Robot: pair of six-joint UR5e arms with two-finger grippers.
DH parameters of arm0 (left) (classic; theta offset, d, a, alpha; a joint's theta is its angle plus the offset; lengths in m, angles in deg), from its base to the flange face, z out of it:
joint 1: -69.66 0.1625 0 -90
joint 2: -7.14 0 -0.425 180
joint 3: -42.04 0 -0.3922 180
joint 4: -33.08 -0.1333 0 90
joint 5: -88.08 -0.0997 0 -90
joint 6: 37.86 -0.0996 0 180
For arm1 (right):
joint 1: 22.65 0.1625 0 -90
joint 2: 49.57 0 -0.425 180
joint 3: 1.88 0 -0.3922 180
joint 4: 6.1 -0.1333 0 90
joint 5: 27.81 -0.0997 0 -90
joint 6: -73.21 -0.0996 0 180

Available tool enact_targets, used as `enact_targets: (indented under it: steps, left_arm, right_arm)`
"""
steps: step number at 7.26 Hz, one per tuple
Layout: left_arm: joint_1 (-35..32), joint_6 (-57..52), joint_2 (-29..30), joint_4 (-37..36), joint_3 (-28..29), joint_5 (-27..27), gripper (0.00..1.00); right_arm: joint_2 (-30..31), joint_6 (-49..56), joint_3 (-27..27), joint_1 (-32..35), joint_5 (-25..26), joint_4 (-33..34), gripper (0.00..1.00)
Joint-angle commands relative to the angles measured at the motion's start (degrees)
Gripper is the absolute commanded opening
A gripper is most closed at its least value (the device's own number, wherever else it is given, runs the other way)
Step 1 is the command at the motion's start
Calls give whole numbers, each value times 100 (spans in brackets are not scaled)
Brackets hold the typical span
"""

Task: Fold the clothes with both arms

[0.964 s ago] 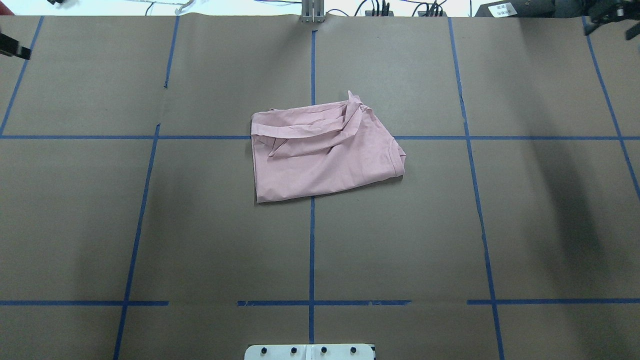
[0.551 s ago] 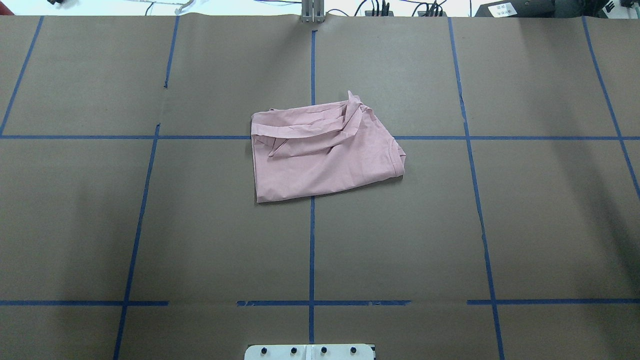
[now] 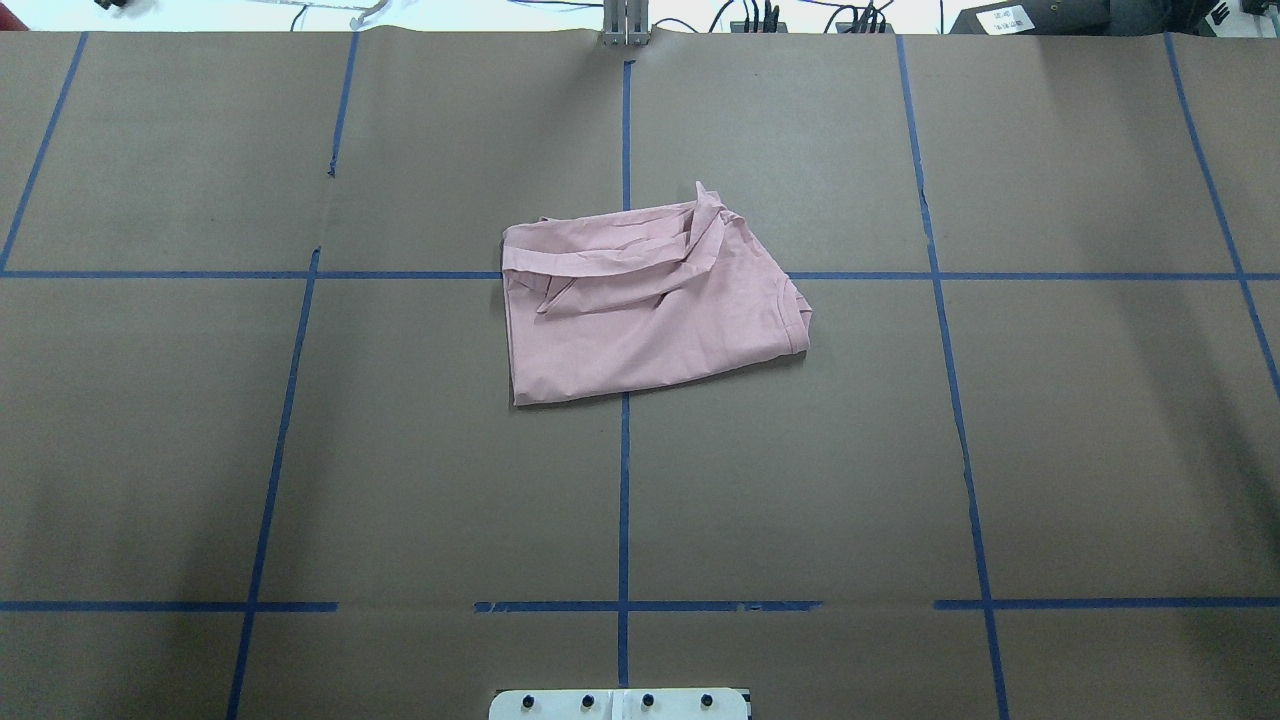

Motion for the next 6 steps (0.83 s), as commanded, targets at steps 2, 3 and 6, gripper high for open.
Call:
enact_targets:
  steps: [2,3,6]
  left_arm:
    - [40,-44,-82,30,-100,26,100]
    - [232,-53,-64,22,-109,0,100]
    - [322,-44,-65,-110,-189,-9,100]
  right_arm:
    - [13,-72,-48,-111,-35,-10,100]
    - [31,-45,-118,-111,-105,-28,100]
    - [145,-10,-92,-111,-106,-37,100]
